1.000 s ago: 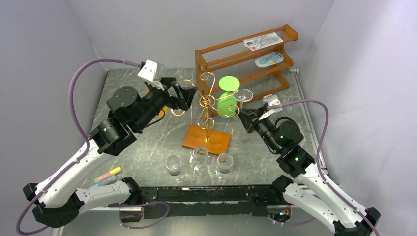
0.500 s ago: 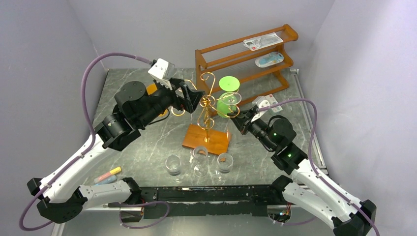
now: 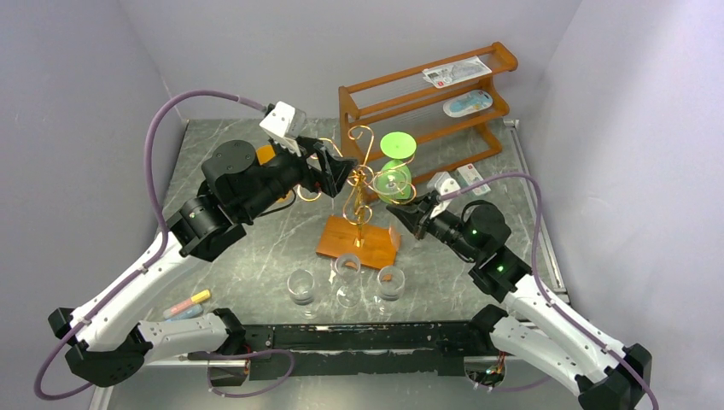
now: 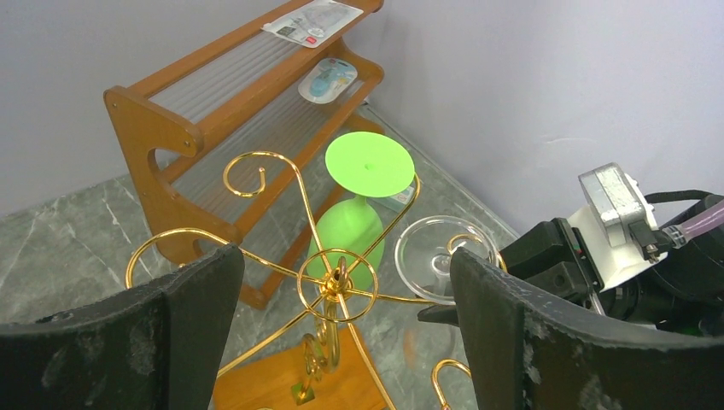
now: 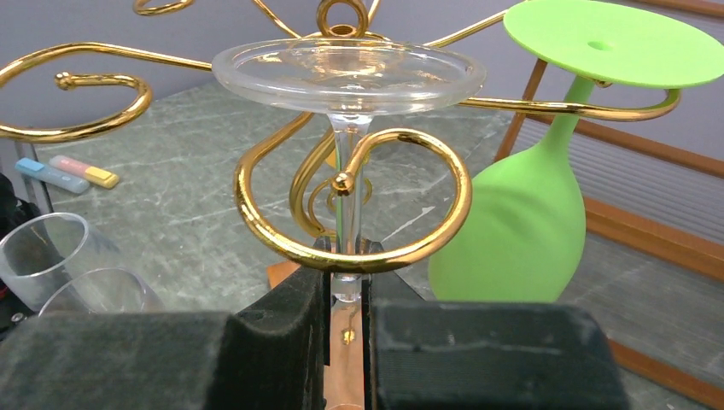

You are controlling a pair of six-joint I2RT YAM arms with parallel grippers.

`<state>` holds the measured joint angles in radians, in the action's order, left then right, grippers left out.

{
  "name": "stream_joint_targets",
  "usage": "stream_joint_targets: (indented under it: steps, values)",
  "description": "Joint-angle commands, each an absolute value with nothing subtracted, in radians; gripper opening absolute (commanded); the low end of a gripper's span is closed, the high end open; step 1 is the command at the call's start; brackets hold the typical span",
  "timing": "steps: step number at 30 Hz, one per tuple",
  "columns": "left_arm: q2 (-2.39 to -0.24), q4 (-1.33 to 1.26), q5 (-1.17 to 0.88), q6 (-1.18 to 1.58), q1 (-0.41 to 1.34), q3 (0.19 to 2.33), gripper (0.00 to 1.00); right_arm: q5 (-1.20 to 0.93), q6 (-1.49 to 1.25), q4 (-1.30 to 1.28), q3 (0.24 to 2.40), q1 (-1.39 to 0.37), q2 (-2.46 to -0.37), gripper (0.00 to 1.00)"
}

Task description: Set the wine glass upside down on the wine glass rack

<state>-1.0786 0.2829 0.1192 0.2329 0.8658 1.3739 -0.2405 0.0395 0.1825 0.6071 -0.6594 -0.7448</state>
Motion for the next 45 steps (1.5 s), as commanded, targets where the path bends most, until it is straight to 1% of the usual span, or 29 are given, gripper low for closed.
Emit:
stream_joint_targets:
  steps: [1, 10, 18, 29, 33, 40, 45]
  values:
    - [-1.057, 0.299, 0.118, 0.239, 0.87, 1.384, 0.94, -0.271, 0.056, 0.239, 0.585, -0.66, -0.698, 0.0]
    - [-1.051, 0.298, 0.095, 0.24, 0.87, 1.381, 0.94, -0.246, 0.055, 0.192, 0.58, -0.66, -0.627, 0.0]
    - [-1.045, 0.298, 0.092, 0.244, 0.87, 1.376, 0.94, -0.083, 0.027, 0.207, 0.541, -0.66, -0.563, 0.0]
    - [-1.046, 0.299, 0.088, 0.247, 0.87, 1.373, 0.94, -0.046, 0.025, 0.175, 0.555, -0.66, -0.637, 0.0]
    - [-1.045, 0.299, 0.087, 0.247, 0.87, 1.371, 0.94, -0.049, 0.019, 0.17, 0.555, -0.66, -0.657, 0.07]
    - [-1.052, 0.325, 0.078, 0.242, 0.87, 1.387, 0.95, -0.055, -0.03, 0.124, 0.579, -0.66, -0.668, 0.33]
    - [-1.044, 0.325, 0.082, 0.239, 0.87, 1.381, 0.95, -0.051, -0.084, 0.068, 0.604, -0.66, -0.635, 0.44]
